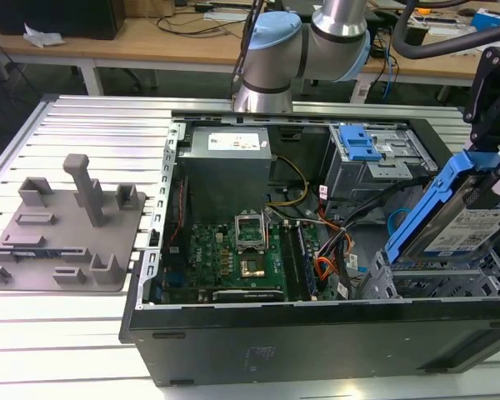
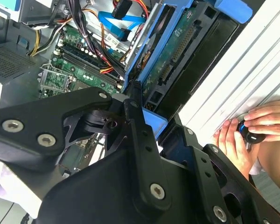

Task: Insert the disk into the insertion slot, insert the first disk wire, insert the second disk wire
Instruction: 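Insert the disk into the insertion slot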

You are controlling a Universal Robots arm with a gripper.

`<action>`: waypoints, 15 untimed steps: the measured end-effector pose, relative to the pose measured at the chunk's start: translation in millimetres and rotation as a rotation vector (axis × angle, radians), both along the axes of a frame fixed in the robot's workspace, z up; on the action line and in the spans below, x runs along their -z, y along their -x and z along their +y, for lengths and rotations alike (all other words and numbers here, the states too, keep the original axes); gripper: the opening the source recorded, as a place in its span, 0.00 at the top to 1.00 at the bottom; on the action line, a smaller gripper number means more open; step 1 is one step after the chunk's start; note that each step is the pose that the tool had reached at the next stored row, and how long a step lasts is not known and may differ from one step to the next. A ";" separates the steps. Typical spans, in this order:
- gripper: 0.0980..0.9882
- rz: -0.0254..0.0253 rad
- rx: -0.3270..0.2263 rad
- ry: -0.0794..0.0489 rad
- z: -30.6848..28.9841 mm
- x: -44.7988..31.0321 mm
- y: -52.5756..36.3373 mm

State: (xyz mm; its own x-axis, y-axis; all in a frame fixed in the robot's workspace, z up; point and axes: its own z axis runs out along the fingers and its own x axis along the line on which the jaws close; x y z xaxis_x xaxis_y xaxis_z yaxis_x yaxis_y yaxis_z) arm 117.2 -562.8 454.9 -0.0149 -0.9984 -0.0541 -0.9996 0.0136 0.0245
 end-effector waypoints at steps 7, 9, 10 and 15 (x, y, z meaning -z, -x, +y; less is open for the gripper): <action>0.70 0.0021 0.000 0.000 -0.1 3.6 -2.3; 0.70 0.0021 0.001 0.000 -0.1 5.1 -2.3; 0.70 0.0021 0.001 0.000 -0.1 5.8 -2.3; 0.70 0.0021 0.001 0.000 -0.2 13.3 -2.3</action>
